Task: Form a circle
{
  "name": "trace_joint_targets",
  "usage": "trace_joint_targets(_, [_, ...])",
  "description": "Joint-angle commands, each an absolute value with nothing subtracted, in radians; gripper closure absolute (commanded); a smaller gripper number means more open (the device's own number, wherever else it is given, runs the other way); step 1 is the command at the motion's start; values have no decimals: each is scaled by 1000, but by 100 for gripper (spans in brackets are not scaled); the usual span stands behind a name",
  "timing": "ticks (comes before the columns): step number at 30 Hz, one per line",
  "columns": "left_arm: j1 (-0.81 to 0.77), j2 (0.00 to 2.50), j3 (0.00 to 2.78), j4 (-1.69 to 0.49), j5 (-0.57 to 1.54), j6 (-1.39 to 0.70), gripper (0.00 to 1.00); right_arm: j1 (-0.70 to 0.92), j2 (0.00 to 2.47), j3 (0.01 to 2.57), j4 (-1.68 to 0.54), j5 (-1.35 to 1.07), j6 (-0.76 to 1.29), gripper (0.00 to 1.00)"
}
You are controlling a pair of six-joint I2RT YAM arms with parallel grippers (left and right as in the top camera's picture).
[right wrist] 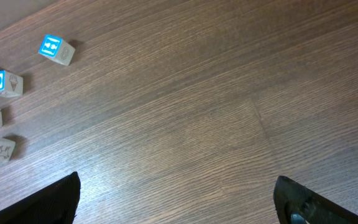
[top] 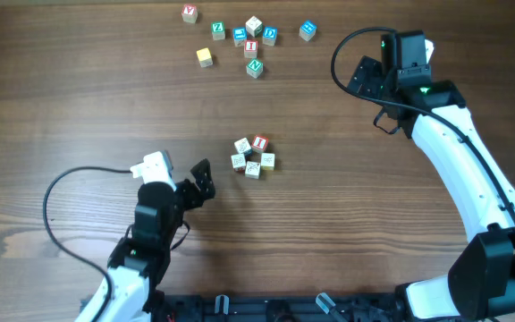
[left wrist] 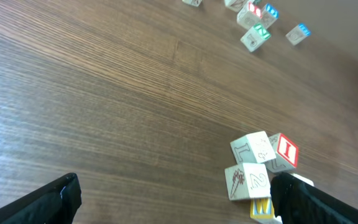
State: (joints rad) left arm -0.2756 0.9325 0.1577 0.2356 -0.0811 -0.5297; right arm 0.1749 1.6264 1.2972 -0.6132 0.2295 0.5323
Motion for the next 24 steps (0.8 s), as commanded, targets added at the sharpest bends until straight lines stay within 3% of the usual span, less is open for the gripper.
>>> trace_joint_targets(1, [-241, 802, 100, 211, -80, -529, 0, 175, 1630, 1299, -611, 243, 524, 0])
trace_joint_targets(9, [-144, 489, 75, 30, -80, -529, 0, 175, 1630, 1299, -611, 243, 524, 0])
trace_joint_targets(18, [-68, 122, 6, -11, -80, -529, 0, 175, 1630, 1299, -611, 243, 524, 0])
trace_joint_targets(24, [-33, 3, 6, -51, -80, -529, 0, 175, 1630, 1299, -611, 243, 524, 0])
